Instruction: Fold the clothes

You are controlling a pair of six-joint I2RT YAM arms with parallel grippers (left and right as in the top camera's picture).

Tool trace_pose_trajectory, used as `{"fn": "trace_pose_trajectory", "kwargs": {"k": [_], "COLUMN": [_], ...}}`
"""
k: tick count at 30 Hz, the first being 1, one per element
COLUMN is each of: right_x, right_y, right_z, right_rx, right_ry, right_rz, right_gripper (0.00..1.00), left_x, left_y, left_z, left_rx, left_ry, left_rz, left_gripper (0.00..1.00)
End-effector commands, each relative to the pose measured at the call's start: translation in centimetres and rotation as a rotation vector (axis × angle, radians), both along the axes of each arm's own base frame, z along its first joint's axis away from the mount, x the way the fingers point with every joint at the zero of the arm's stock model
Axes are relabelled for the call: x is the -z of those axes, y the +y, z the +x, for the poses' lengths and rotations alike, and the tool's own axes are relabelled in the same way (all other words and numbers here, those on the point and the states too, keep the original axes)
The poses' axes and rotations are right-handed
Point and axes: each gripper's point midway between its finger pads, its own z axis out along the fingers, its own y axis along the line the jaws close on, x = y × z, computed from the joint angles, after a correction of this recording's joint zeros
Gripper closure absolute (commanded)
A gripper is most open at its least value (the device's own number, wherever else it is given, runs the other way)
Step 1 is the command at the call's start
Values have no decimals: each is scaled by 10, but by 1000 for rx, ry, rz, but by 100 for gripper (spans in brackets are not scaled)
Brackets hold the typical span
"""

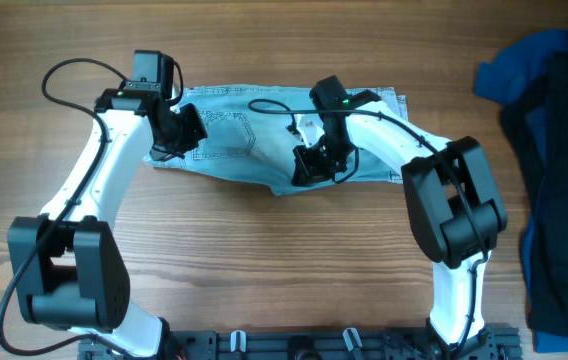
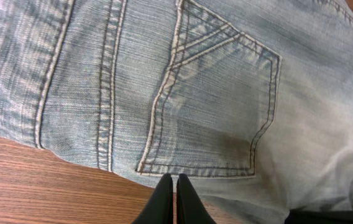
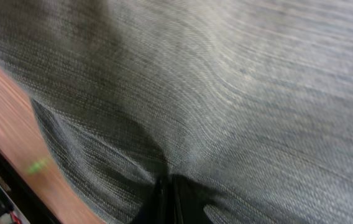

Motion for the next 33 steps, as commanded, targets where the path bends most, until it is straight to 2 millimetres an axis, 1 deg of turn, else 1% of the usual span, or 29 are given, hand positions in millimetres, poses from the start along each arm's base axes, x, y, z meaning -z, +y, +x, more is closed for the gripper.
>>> {"fn": "trace_pose_trajectory", "kwargs": {"k": [1,2,3,5,6,7,9,11,12,13,16,18,21,23,24,29,31,33], "right_x": [6,10,9,0,-11,-25,-65,-86,-90,-87,-71,-56,-24,-9,-6,-6,-10,-30], "right_y": [2,-1,-1,0,3,6,10,10,8,6,8,11,14,14,14,11,9,18], "right_z": [-6,-3,-2,5,11,19,42,60,71,78,83,89,97,98,98,108,116,124], "right_rx": [-44,-26,-29,-22,-21,-19,-3,15,58,79,73,52,27,22,20,14,63,147], "right_ry": [-26,-34,-38,-59,-84,-121,-237,-341,-382,-400,-399,-409,-406,-395,-392,-441,-444,-411], "right_rz": [-16,-38,-35,-25,-13,3,48,49,23,4,-6,-10,-17,-23,-26,-40,-31,20], "right_gripper": [96,95,96,96,96,96,96,96,96,96,96,96,96,96,96,96,96,96], "left_x": [1,1,1,1,1,1,1,1,1,1,1,1,1,1,1,1,1,1], "left_y": [5,5,5,5,5,5,5,5,5,5,5,5,5,5,5,5,5,5], "left_z": [1,1,1,1,1,1,1,0,0,0,0,0,0,0,0,0,0,0], "left_rx": [-25,-25,-25,-24,-25,-25,-24,-24,-24,-24,-24,-25,-24,-24,-24,-25,-29,-32], "left_ry": [2,3,3,3,3,2,5,7,8,8,7,7,7,7,7,6,6,7], "left_rz": [8,8,8,8,9,8,8,8,8,8,8,8,9,9,9,8,7,7], "left_gripper": [96,96,96,96,96,96,96,96,96,96,96,96,96,96,96,96,96,96]}}
